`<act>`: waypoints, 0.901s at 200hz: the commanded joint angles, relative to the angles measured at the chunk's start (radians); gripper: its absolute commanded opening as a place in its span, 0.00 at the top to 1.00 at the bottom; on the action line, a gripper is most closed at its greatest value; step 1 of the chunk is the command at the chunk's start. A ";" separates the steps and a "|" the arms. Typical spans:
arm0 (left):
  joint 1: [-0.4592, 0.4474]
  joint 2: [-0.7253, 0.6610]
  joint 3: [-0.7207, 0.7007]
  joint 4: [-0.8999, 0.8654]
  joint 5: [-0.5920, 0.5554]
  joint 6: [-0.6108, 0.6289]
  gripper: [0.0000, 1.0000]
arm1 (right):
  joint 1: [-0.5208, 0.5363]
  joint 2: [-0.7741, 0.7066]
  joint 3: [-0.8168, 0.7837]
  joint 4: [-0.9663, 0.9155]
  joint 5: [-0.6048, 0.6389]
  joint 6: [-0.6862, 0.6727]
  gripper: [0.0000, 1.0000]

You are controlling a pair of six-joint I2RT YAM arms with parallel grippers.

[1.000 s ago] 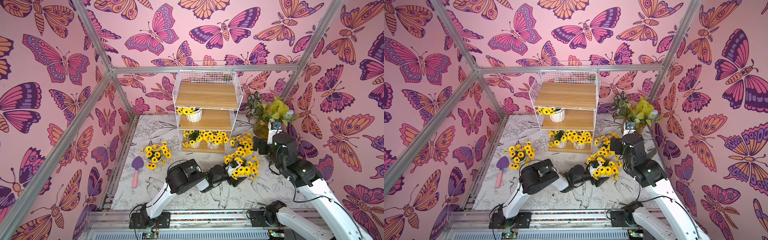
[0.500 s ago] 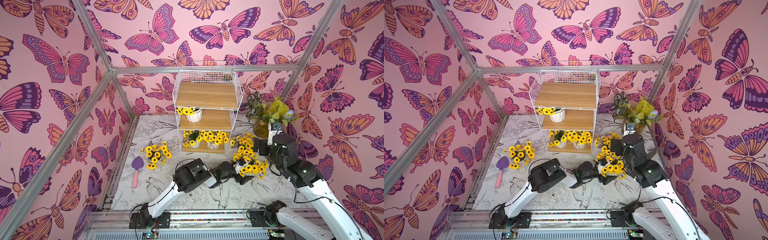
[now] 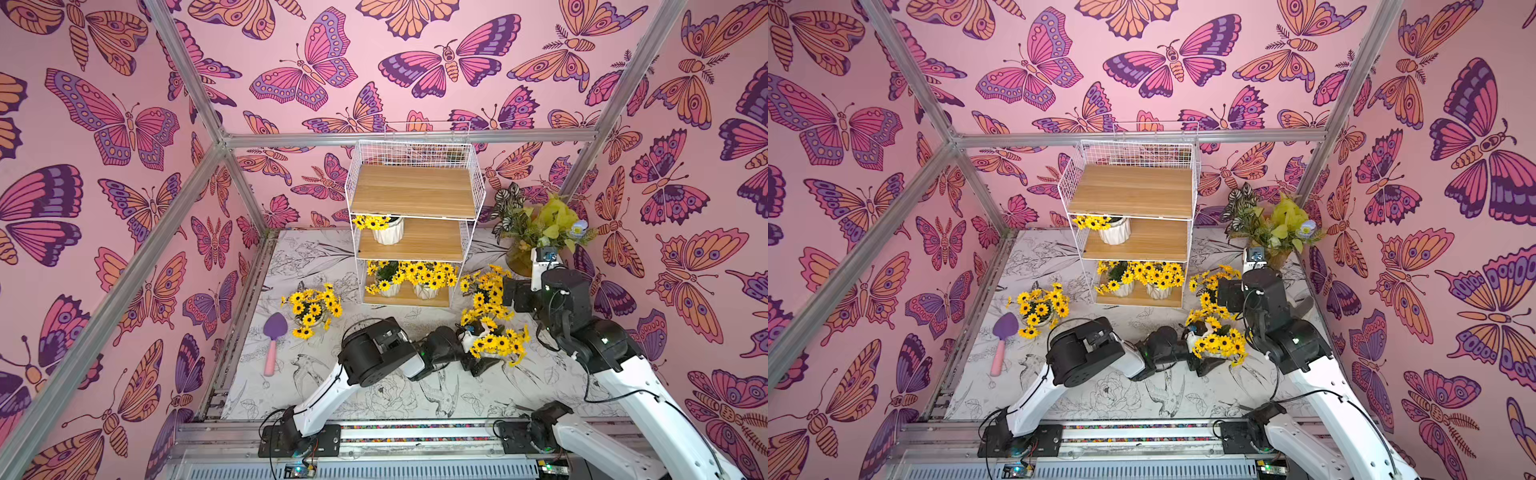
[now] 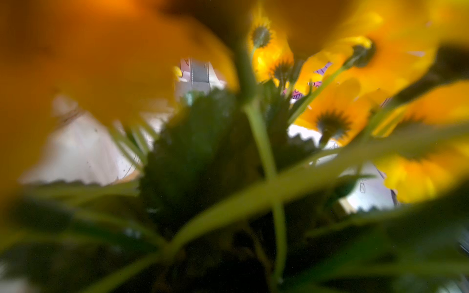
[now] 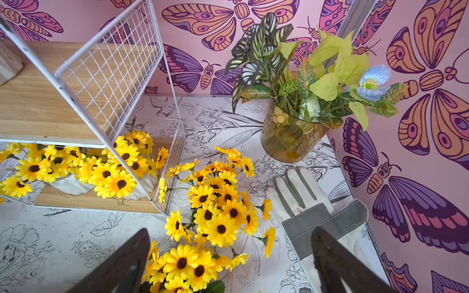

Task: Take the sunflower pots off the shelves
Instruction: Place the sunflower pot at the center of the board.

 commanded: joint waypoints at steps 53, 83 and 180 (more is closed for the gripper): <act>0.063 0.015 0.218 -0.376 0.194 0.071 0.01 | -0.008 0.047 0.030 0.007 -0.059 0.001 0.01; 0.075 -0.028 0.267 -0.592 0.217 0.182 0.01 | -0.008 0.046 0.036 -0.004 -0.062 -0.008 0.01; 0.072 -0.100 0.178 -0.677 0.078 0.318 0.01 | -0.009 0.063 0.030 0.016 -0.085 -0.012 0.01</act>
